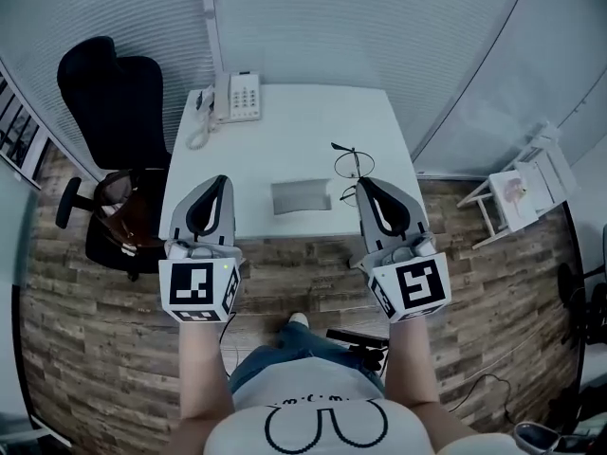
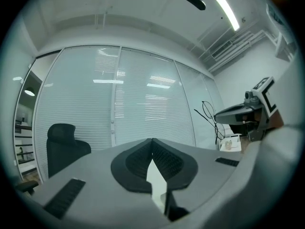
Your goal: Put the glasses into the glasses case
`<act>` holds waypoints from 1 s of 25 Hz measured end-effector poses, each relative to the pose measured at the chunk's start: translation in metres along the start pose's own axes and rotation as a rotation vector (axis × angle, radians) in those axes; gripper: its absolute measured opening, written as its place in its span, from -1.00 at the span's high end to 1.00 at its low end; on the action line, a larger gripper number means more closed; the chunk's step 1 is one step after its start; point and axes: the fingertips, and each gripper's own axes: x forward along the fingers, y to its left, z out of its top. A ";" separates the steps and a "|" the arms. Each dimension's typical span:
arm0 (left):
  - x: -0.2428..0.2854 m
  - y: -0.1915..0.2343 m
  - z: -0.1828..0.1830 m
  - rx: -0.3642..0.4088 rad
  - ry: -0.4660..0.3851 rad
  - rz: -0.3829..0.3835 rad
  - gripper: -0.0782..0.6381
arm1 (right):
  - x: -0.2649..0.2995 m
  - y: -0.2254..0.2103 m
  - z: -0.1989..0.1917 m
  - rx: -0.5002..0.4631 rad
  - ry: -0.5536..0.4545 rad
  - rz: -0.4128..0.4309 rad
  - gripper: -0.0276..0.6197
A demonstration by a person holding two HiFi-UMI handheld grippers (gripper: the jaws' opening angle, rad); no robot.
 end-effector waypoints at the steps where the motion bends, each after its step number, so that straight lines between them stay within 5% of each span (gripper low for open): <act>1: 0.009 0.002 -0.002 -0.004 0.003 0.008 0.74 | 0.008 -0.006 -0.003 0.000 0.001 0.007 0.86; 16: 0.080 0.018 -0.021 -0.040 0.028 0.016 0.74 | 0.066 -0.050 -0.032 0.022 0.047 -0.006 0.86; 25: 0.098 0.028 -0.031 -0.009 0.059 -0.004 0.74 | 0.112 -0.028 -0.068 -0.081 0.224 0.228 0.85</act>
